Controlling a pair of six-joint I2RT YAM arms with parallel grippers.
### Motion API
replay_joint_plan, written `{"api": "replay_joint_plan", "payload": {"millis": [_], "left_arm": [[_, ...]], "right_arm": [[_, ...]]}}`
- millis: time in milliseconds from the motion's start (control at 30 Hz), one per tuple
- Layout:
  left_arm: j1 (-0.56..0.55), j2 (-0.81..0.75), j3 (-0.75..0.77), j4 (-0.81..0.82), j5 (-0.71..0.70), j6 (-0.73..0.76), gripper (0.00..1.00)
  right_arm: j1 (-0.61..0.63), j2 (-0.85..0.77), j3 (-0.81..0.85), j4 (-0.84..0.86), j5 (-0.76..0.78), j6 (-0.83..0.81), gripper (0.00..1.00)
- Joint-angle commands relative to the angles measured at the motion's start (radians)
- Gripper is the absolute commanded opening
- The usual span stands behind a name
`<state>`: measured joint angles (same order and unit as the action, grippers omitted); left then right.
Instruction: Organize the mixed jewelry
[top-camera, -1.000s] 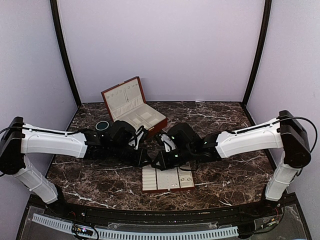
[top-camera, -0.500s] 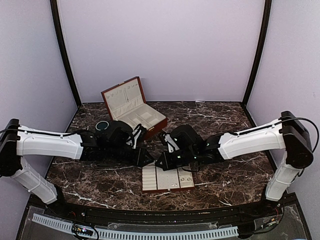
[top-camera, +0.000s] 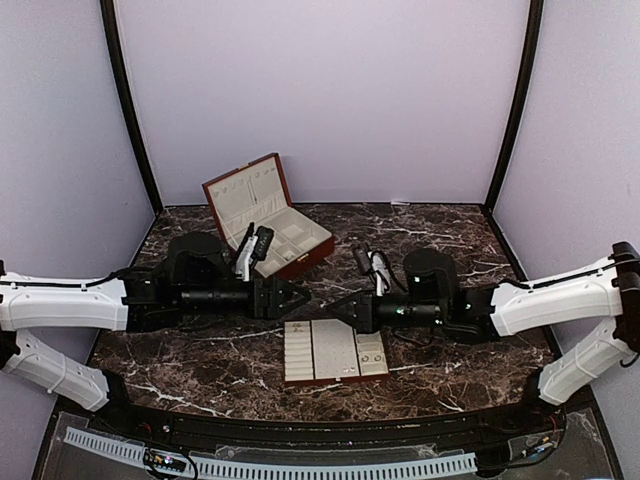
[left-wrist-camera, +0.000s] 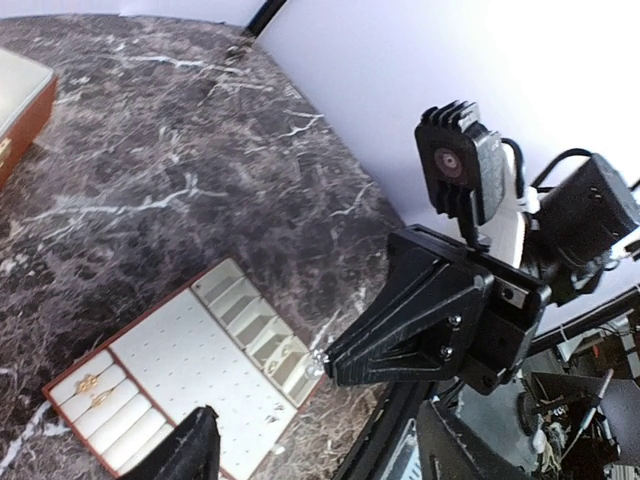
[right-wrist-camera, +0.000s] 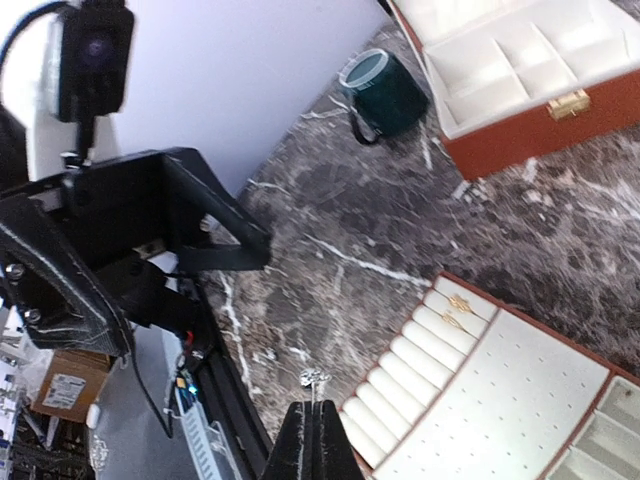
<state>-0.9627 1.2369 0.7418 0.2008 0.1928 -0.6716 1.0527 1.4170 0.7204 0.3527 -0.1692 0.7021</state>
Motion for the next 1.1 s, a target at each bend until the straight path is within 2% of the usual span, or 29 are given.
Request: {"api": "replay_joint_plan", "payload": {"millis": [0,333,533,667,833,1067], "left_arm": [[-0.004,-0.069,-0.028,0.206,0.141,-0.025,0.72],[-0.004,-0.039,-0.021,0.337,0.374,-0.038,0.69],[-0.004,-0.048,-0.027,0.367,0.382,-0.022,0.67],[-0.004,-0.049,-0.018,0.311,0.353,-0.006,0.49],[-0.004,-0.046,-0.019,0.299,0.338,-0.007,0.35],[-0.004,-0.041,-0.021,0.29,0.327,-0.007,0.27]], "right_arm": [[-0.005,-0.059,-0.056,0.319,-0.131,-0.01,0.0],[-0.005,-0.05,-0.034,0.435,-0.263,0.056,0.0],[-0.012,-0.034,-0.037,0.469,-0.281,0.105,0.0],[-0.015,-0.029,-0.036,0.469,-0.284,0.114,0.0],[-0.018,-0.025,-0.035,0.467,-0.288,0.118,0.0],[-0.024,-0.023,-0.041,0.467,-0.284,0.127,0.0]]}}
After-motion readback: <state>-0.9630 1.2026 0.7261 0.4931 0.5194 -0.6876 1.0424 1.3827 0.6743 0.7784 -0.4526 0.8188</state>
